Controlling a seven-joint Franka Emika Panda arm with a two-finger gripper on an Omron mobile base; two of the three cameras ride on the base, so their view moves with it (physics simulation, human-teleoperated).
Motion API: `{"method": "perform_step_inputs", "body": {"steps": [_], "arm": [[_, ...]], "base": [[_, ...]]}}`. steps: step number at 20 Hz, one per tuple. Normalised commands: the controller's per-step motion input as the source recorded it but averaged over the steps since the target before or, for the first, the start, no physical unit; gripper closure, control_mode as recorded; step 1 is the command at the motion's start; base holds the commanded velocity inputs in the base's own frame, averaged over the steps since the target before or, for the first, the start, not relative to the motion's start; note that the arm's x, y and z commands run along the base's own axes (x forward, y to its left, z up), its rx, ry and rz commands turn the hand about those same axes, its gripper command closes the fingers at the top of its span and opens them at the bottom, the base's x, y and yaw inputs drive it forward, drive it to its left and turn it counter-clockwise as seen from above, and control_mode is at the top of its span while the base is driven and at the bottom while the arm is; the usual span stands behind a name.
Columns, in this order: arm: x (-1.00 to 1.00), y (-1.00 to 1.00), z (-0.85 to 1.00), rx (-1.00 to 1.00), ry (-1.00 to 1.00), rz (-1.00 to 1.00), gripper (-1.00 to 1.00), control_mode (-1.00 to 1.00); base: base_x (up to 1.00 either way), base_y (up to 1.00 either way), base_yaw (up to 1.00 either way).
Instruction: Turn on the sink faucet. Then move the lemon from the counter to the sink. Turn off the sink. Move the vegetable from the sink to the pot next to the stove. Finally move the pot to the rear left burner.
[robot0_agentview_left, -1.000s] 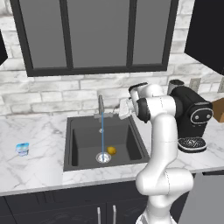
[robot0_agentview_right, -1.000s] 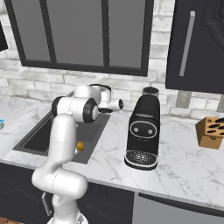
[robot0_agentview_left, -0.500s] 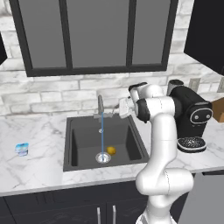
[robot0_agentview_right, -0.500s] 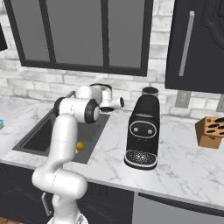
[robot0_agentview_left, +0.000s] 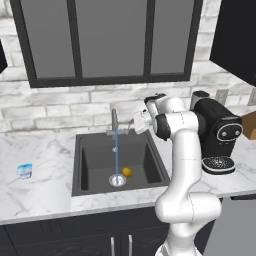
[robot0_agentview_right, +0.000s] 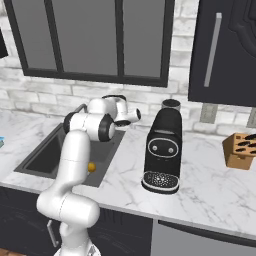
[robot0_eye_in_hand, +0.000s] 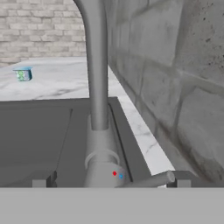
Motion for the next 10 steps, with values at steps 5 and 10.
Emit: {"method": "perform_step_inputs", "body": {"steps": [5,10], "arm": [[0.00,0.41,0.00,0.00,0.02,0.04,-1.00,-1.00],[0.00,0.39,0.00,0.00,0.02,0.03,-1.00,-1.00]], "base": [[0.00,0.00,0.00],[0.00,0.00,0.00]]}}
